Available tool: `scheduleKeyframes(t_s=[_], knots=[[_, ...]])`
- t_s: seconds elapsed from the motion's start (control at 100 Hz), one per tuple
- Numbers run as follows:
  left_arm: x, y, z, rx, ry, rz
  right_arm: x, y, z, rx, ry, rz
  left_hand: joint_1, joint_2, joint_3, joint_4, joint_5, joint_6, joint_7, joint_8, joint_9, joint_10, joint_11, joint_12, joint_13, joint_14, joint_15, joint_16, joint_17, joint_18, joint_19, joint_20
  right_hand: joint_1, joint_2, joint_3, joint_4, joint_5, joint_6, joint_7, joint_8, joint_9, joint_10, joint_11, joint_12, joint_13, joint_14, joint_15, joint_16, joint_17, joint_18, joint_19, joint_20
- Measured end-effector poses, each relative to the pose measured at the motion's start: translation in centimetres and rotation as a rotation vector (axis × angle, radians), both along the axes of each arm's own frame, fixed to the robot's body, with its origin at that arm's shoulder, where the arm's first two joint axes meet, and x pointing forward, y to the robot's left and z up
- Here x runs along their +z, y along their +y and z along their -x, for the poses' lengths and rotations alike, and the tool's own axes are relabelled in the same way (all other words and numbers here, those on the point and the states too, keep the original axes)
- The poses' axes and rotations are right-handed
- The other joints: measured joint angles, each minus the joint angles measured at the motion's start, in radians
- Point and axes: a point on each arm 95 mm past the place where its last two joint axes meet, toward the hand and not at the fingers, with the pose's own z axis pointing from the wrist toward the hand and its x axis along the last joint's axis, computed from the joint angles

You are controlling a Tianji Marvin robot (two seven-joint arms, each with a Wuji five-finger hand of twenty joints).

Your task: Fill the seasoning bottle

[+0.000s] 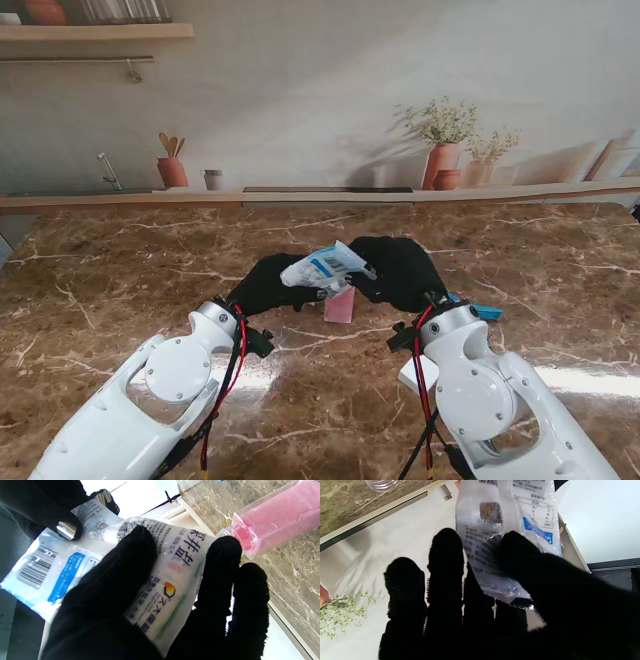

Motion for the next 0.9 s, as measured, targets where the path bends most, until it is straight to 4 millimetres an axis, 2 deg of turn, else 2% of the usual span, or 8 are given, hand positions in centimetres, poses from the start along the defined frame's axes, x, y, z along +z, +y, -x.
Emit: scheduleKeyframes(t_s=[0.25,0.45,0.55,0.64,0.76,0.82,0.87,0.9], knots=[[0.2,0.8,-0.4,0.003,0.048,-0.054,-0.1,-0.7,-0.7,-0.028,0.01,0.006,-0.009,-0.001,0.001,0.0,0.002,0.0,0.0,0.039,0.016,0.006,0.017,0.0,0.07,0.0,0.07,0.041,0.05,0.031,0.066,0.008,0.012,-0.011,-0.01,-0.001,0.011,0.0,-0.002,-0.021,0.01,0.009,-0.001,0.0,0.011,0.001,0.001,0.0,0.016,0.001,0.0,-0.001],[0.9,1.7,-1.2,-0.036,0.089,-0.102,-0.1,-1.6,-1.7,-0.1,-0.031,-0.011,-0.014,-0.001,0.002,0.0,0.002,0.005,0.0,0.071,0.021,0.014,0.045,0.0,0.07,0.0,0.084,0.045,0.051,0.033,0.073,0.021,0.023,-0.022,-0.042,-0.022,0.03,-0.002,-0.012,-0.021,0.021,0.011,0.013,0.005,0.011,0.001,0.01,0.008,0.017,0.007,0.0,-0.001],[1.3,2.3,-2.0,-0.052,0.11,-0.12,0.1,-2.4,-2.1,-0.205,-0.141,0.012,-0.014,-0.002,0.041,-0.013,0.002,0.035,0.0,0.101,0.021,0.042,0.062,0.0,0.07,0.0,0.084,0.049,0.051,0.033,0.075,0.022,0.039,0.0,-0.033,-0.022,0.022,-0.01,0.006,-0.005,0.022,0.01,0.037,0.017,0.007,0.001,-0.004,0.009,-0.027,0.009,-0.003,-0.001],[1.3,3.1,-2.8,-0.057,0.136,-0.143,-0.2,-2.9,-2.6,-0.262,-0.192,0.057,-0.014,-0.002,0.049,-0.014,0.002,0.042,0.0,0.111,0.021,0.05,0.064,0.004,0.07,0.0,0.084,0.053,0.049,0.033,0.075,0.023,0.026,0.032,-0.035,-0.014,-0.019,-0.006,0.039,-0.059,-0.007,0.008,0.002,0.011,-0.051,0.0,-0.066,-0.018,-0.101,0.001,-0.052,-0.01],[1.6,3.7,-3.7,-0.059,0.17,-0.173,-1.5,-3.2,-3.1,-0.254,-0.149,0.115,-0.011,-0.002,0.05,-0.014,0.002,0.047,0.0,0.113,0.021,0.054,0.066,0.005,0.07,0.0,0.084,0.057,0.047,0.033,0.075,0.032,-0.105,0.045,-0.037,-0.012,-0.101,0.021,0.036,-0.151,-0.107,0.008,-0.077,-0.05,-0.154,-0.002,-0.191,-0.091,-0.199,-0.006,-0.149,-0.028],[1.8,3.9,-4.1,-0.058,0.171,-0.185,-2.4,-3.4,-3.3,-0.256,-0.136,0.161,-0.011,-0.002,0.05,-0.014,0.002,0.047,0.0,0.114,0.021,0.054,0.066,0.005,0.07,0.0,0.084,0.058,0.047,0.033,0.075,0.032,-0.159,0.067,-0.041,-0.01,-0.12,0.058,-0.043,-0.166,-0.161,0.008,-0.11,-0.148,-0.188,-0.002,-0.288,-0.141,-0.241,-0.012,-0.226,-0.044],[2.1,3.9,-4.5,-0.061,0.172,-0.199,-3.3,-3.7,-3.5,-0.26,-0.123,0.191,-0.011,-0.002,0.05,-0.014,0.002,0.047,0.0,0.119,0.021,0.055,0.066,0.005,0.07,0.0,0.084,0.058,0.047,0.033,0.075,0.033,-0.196,0.107,-0.066,0.032,-0.12,0.08,-0.154,-0.161,-0.201,0.009,-0.139,-0.241,-0.216,-0.004,-0.356,-0.188,-0.276,-0.012,-0.291,-0.064],[2.2,4.0,-4.7,-0.063,0.172,-0.207,-3.8,-3.9,-3.6,-0.261,-0.114,0.206,-0.011,-0.002,0.05,-0.014,0.002,0.047,0.0,0.12,0.021,0.055,0.066,0.005,0.07,0.0,0.084,0.058,0.047,0.033,0.075,0.033,-0.228,0.129,-0.088,0.084,-0.121,0.106,-0.227,-0.137,-0.23,0.011,-0.161,-0.285,-0.241,-0.005,-0.397,-0.216,-0.297,-0.013,-0.332,-0.075]])
